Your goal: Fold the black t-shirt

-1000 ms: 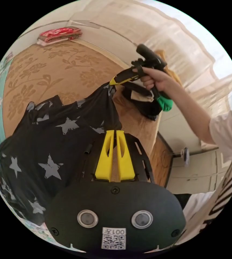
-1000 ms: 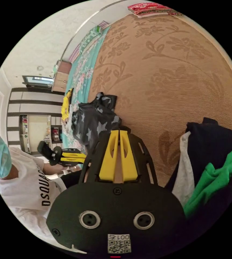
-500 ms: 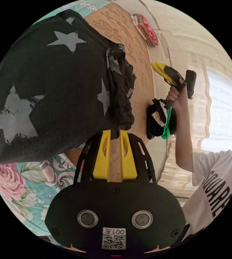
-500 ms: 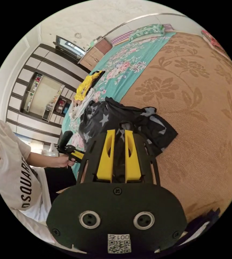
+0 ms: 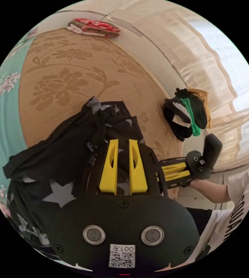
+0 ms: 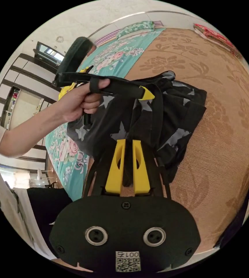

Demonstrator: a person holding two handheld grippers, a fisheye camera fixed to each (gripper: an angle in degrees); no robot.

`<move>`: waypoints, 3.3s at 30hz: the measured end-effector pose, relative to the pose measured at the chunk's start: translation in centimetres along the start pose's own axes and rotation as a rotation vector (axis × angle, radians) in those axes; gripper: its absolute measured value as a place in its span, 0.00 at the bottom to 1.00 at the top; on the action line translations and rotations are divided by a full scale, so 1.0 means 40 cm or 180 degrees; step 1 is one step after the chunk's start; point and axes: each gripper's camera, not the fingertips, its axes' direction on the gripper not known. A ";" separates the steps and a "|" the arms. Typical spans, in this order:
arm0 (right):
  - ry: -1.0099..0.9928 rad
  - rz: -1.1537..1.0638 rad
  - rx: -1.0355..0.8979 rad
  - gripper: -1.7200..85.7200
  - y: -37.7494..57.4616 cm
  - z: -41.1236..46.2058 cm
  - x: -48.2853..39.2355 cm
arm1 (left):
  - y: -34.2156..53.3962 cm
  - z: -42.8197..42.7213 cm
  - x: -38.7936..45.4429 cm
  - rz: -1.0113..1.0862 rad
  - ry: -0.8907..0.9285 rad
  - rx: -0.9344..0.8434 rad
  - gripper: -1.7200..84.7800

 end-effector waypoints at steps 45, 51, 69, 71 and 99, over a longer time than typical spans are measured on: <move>0.1797 -0.0451 -0.0504 0.05 0.260 0.203 -0.551 | -0.072 0.079 0.475 0.0545 -0.0924 -0.0902 0.01; 0.1890 -0.0345 -0.1210 0.03 0.323 0.266 -0.578 | -0.037 0.072 0.507 0.0189 -0.1014 -0.0806 0.01; 0.1049 -0.0285 -0.0092 0.12 0.022 0.280 -0.767 | -0.020 0.044 0.689 0.1545 -0.1477 -0.1000 0.09; 0.1069 0.0051 -0.0086 0.10 0.004 0.287 -0.761 | -0.005 0.022 0.704 0.1660 -0.1373 -0.0974 0.08; 0.1710 0.0437 -0.0113 0.03 0.002 0.205 -0.862 | 0.271 -0.415 0.660 0.0359 -0.0597 0.0071 0.07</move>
